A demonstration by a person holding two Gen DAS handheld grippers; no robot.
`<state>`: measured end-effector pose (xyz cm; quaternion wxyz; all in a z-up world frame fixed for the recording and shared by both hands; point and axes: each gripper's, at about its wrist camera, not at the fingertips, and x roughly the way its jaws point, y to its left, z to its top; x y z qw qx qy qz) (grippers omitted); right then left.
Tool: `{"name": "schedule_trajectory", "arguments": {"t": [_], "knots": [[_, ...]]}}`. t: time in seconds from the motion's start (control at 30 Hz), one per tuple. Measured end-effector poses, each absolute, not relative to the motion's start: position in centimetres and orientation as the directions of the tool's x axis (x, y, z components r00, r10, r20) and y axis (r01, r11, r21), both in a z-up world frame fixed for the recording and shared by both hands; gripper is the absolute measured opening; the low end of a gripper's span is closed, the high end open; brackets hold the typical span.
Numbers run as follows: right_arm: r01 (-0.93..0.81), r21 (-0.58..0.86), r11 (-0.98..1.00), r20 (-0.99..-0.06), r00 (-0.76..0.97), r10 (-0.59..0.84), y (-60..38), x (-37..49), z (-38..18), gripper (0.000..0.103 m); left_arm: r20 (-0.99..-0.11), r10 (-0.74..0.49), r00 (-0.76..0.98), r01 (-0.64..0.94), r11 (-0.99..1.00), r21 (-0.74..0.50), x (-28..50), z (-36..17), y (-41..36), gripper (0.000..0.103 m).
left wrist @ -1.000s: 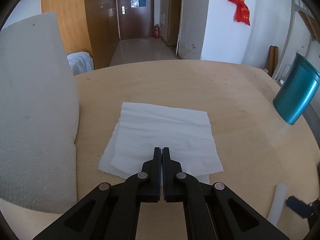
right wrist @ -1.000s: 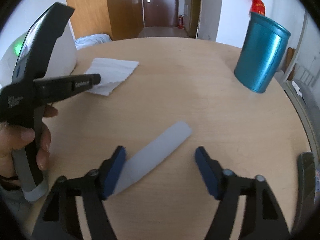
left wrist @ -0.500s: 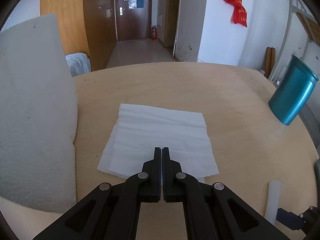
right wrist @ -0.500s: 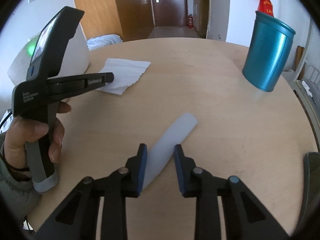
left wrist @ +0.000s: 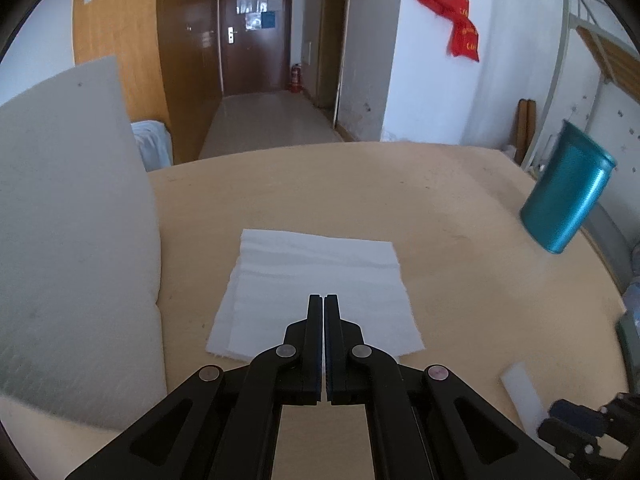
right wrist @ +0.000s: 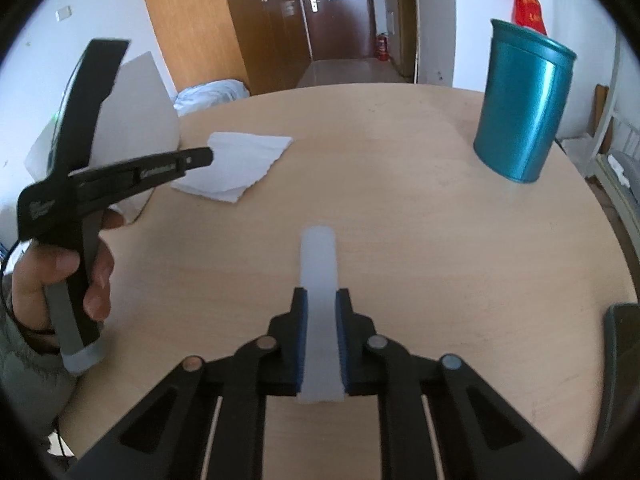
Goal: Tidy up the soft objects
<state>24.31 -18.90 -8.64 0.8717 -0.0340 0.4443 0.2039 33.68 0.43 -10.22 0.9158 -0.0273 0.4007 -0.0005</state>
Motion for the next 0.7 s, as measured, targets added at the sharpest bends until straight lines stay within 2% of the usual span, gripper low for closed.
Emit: {"name": "schedule_trajectory", "arguments": {"t": [0.1, 0.33, 0.5, 0.57, 0.6, 0.63, 0.7], "knots": [[-0.392, 0.115, 0.913, -0.793, 0.517, 0.322, -18.8, 24.2, -8.9, 0.017, -0.74, -0.049, 0.67, -0.028, 0.995, -0.091, 34.1, -10.5, 0.9, 0.001], [-0.394, 0.12, 0.911, -0.793, 0.514, 0.327, -18.9, 24.1, -8.9, 0.017, -0.779, -0.027, 0.627, 0.023, 1.0, -0.016, 34.9, -11.5, -0.9, 0.003], [-0.39, 0.128, 0.912, -0.793, 0.512, 0.33, -18.9, 24.2, -9.1, 0.017, -0.777, -0.06, 0.627, 0.047, 0.998, -0.039, 34.6, -11.5, -1.1, 0.004], [-0.39, 0.128, 0.912, -0.793, 0.512, 0.33, -18.9, 24.3, -9.1, 0.017, -0.778, -0.089, 0.622, 0.083, 0.995, -0.048, 34.5, -11.4, -1.7, 0.016], [-0.392, 0.126, 0.911, -0.793, 0.512, 0.33, -18.9, 24.2, -9.1, 0.017, -0.773, -0.088, 0.629, 0.087, 0.995, -0.042, 34.4, -11.2, -2.0, 0.034], [-0.395, 0.123, 0.91, -0.792, 0.513, 0.33, -18.9, 24.2, -9.1, 0.017, -0.763, -0.087, 0.641, 0.092, 0.995, -0.036, 34.2, -11.1, -2.3, 0.059], [-0.396, 0.125, 0.91, -0.792, 0.512, 0.332, -18.9, 24.3, -9.1, 0.017, -0.737, -0.098, 0.668, 0.102, 0.994, -0.039, 33.9, -10.6, -2.8, 0.082]]}}
